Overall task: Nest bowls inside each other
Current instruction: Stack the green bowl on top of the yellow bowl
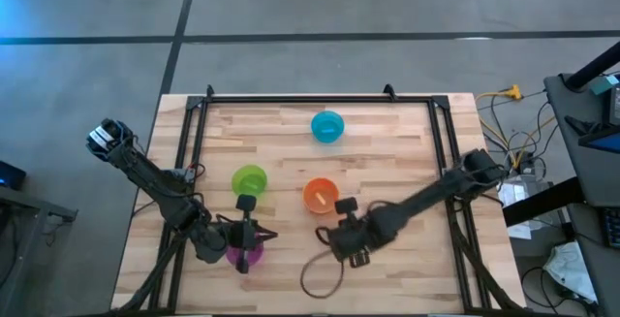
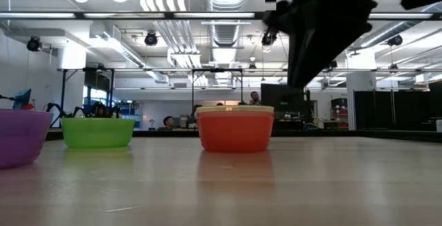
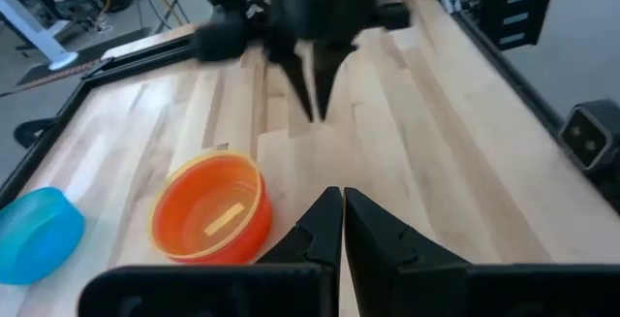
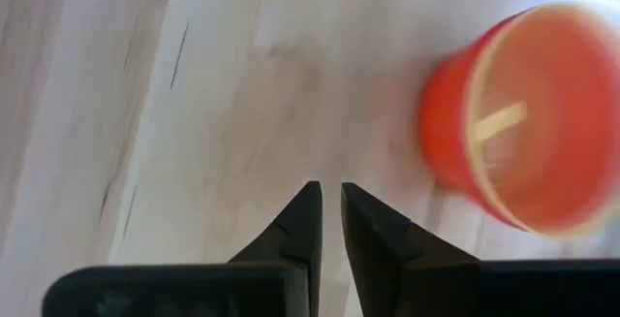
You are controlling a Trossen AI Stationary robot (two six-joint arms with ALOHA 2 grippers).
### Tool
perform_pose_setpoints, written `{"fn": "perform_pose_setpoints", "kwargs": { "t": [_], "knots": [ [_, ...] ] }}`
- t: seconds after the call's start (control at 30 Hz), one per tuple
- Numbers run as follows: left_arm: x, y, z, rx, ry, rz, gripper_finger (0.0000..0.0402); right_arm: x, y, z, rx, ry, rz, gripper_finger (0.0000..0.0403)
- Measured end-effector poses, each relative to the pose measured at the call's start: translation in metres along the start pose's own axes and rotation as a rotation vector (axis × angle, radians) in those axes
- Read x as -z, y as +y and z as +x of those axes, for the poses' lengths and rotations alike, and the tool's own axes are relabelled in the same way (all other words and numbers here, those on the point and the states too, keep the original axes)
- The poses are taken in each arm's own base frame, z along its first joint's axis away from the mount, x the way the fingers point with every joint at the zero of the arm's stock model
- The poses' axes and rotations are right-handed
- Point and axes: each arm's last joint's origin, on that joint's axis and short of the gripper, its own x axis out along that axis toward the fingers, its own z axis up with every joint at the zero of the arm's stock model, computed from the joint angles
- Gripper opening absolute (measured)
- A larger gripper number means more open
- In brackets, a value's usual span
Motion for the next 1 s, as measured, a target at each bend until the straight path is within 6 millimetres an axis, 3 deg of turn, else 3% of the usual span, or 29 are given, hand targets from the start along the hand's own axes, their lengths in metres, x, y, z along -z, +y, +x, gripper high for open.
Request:
{"fn": "perform_pose_setpoints", "kwargs": {
  "t": [0.23, 0.4, 0.5, 0.7, 1.0],
  "knots": [
    [0.004, 0.001, 0.001, -0.02, -0.004, -0.003, 0.0, 0.028, 0.022, -0.02, 0.436, -0.254, 0.277, 0.0038],
    [0.008, 0.005, 0.002, -0.095, 0.028, -0.028, 0.0, 0.049, 0.021, -0.036, 0.734, -0.485, 0.397, 0.0038],
    [0.021, 0.021, 0.004, -0.189, 0.186, -0.095, 0.0, 0.055, 0.014, -0.047, 0.766, -0.552, 0.463, 0.0038],
    [0.047, 0.074, 0.015, -0.241, 0.596, -0.336, 0.0, 0.072, 0.007, -0.056, 0.694, -0.563, 0.53, 0.0038],
    [0.043, 0.135, 0.034, -0.035, 0.686, -0.411, 0.0001, 0.106, 0.002, -0.038, 0.717, -0.527, 0.502, 0.0038]
  ]
}}
